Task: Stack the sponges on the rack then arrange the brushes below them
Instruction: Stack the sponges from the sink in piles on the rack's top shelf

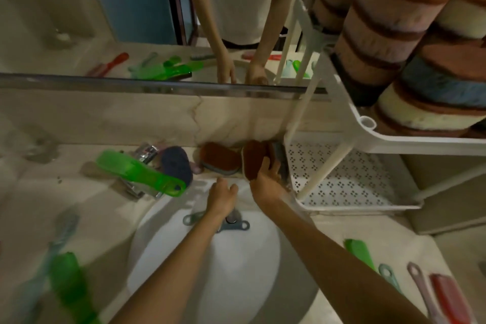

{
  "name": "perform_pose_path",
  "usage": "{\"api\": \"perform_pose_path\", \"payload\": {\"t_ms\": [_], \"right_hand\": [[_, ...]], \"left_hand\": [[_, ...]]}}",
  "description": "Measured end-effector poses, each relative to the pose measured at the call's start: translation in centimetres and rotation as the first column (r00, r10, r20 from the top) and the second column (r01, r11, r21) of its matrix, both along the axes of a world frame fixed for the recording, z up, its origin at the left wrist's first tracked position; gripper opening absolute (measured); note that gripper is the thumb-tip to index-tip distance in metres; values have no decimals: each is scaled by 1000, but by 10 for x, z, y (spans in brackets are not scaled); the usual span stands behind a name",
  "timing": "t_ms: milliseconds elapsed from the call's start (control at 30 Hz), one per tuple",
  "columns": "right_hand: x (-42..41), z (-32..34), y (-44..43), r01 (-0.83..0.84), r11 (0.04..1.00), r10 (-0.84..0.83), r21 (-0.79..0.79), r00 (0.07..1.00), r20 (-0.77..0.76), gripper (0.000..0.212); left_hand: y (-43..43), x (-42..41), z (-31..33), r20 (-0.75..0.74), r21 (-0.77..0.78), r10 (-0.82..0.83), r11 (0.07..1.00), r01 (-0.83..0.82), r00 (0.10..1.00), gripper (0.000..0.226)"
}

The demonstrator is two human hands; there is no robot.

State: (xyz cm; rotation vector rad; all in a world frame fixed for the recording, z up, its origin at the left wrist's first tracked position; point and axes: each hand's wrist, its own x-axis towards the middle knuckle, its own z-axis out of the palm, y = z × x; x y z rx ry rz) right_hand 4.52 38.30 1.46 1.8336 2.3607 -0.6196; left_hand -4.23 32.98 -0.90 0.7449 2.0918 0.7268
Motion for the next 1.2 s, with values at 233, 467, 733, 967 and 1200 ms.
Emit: {"api": "perform_pose_path", "payload": {"t_ms": [233,467,733,967,1200], "right_hand": [[-4,-16,18,22,992,-38,122,990,136,61],[1,-24,21,35,954,-102,298,971,214,63],[7,-14,25,18,997,-21,69,999,35,59],[3,1,28,82,991,-80,110,997,-15,62],[1,48,5,110,913,23,394,948,-318,36]], "left_hand": [[41,-2,-12,289,1,119,992,-124,950,42],[60,5,-18,464,-68,159,987,-144,871,40],[59,8,-24,457,-33,128,991,-127,880,38],[37,10,-25,532,54,232,950,-307,815,35],[11,17,30,652,225,289,810,-542,702,25]]}}
